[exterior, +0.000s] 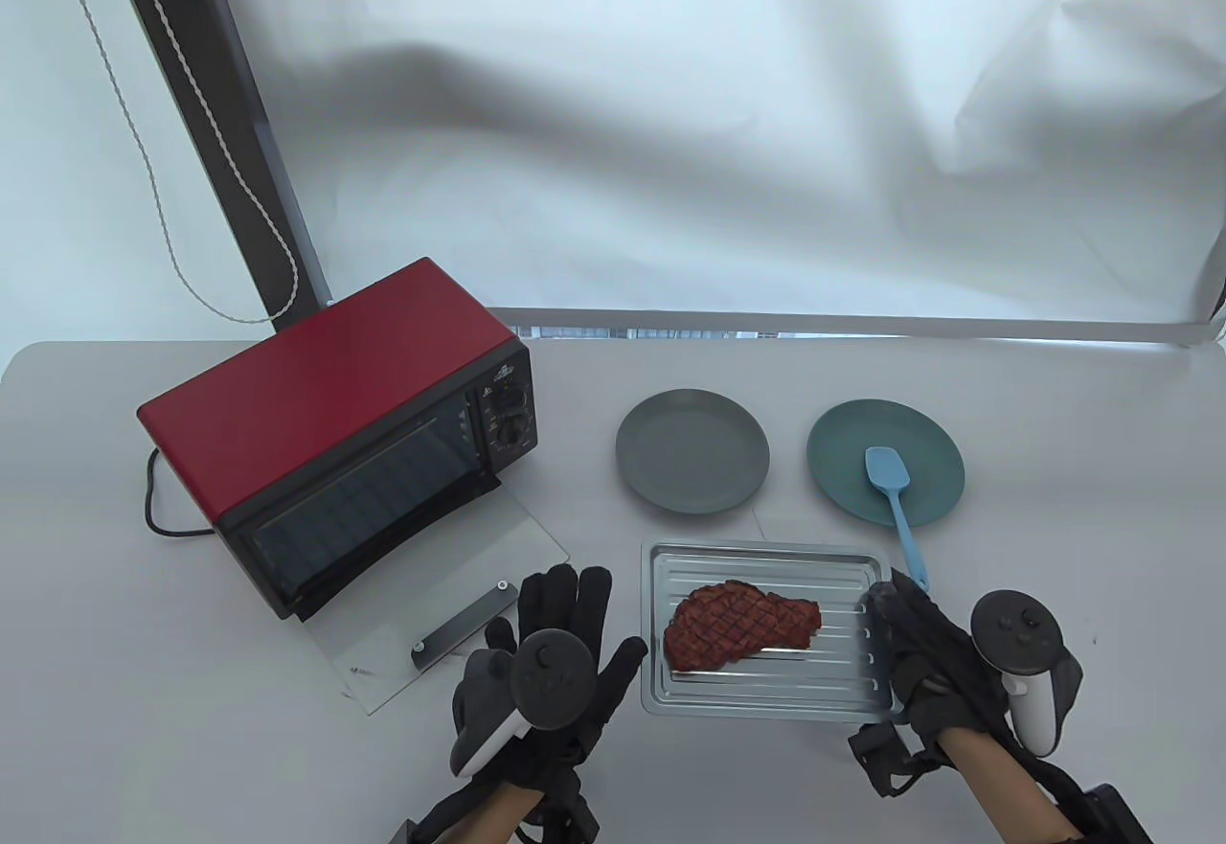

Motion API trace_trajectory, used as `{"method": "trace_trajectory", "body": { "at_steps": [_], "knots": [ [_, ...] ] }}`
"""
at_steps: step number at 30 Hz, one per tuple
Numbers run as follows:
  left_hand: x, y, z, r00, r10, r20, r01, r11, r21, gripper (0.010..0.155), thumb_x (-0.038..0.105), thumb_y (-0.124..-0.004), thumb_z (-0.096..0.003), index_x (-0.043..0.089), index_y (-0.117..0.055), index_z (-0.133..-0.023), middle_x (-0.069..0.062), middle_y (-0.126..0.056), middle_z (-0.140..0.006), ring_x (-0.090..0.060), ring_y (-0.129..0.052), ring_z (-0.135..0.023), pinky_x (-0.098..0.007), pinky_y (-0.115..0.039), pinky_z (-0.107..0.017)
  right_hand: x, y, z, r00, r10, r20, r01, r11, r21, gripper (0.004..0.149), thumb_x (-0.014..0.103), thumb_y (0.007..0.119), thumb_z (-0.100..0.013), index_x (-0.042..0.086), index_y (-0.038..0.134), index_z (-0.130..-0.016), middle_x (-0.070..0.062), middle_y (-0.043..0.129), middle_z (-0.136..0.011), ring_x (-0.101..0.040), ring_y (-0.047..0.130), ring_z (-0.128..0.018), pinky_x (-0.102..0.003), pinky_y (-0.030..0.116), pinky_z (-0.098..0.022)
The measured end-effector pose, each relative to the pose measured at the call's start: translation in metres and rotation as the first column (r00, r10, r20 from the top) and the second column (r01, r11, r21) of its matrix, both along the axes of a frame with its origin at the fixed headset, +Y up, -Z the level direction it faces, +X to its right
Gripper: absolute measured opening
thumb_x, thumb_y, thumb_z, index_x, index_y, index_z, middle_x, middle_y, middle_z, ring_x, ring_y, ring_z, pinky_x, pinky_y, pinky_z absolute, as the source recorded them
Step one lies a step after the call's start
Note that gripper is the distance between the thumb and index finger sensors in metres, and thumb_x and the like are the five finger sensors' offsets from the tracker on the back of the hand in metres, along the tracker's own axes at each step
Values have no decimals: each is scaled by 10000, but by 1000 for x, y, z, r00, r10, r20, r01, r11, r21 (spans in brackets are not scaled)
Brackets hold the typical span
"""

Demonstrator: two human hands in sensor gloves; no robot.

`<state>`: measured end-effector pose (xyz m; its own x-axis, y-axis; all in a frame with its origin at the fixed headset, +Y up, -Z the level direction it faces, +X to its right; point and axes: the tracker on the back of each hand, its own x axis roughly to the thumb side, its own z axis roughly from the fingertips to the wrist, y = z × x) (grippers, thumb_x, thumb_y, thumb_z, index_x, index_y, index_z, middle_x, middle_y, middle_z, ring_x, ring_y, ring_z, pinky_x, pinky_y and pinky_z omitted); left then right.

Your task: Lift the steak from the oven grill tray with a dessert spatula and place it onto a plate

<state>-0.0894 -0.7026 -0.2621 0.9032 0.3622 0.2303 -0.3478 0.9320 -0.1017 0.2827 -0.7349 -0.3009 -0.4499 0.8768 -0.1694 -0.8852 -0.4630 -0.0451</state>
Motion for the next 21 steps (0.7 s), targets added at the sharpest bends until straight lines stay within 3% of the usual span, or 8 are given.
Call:
{"method": "trace_trajectory", "body": {
  "at_steps": [3, 10, 21],
  "knots": [
    [2, 2, 3, 985, -169, -42, 172, 981, 91, 756, 611, -402, -615, 236, -78, -1185, -219, -49, -1238, -490, -77, -1124, -793, -157, -664, 1, 0, 0, 1000, -13, 2, 13, 1000, -6, 525, 365, 617, -645, 48, 539, -1057, -121, 993, -632, -231, 1034, -350, -266, 889, -280],
    [4, 2, 5, 955, -286, -79, 295, 945, 142, 742, 613, -389, -608, 272, -68, -1183, -196, 0, -1236, -467, -25, -1125, -792, -122, -672, 1, -1, 1, 1000, -19, 1, 19, 1000, -13, 533, 367, 612, -646, 38, 536, -1059, -128, 991, -621, -231, 1032, -345, -269, 889, -277],
    [3, -6, 0, 920, -382, -83, 389, 916, 95, 703, 628, -383, -601, 357, -55, -1161, -141, 50, -1227, -439, 14, -1117, -789, -98, -667, 2, -6, 0, 1000, 13, 11, -12, 999, -29, 537, 364, 599, -648, 29, 526, -1061, -127, 988, -621, -238, 1029, -344, -277, 888, -277]
  ]
}}
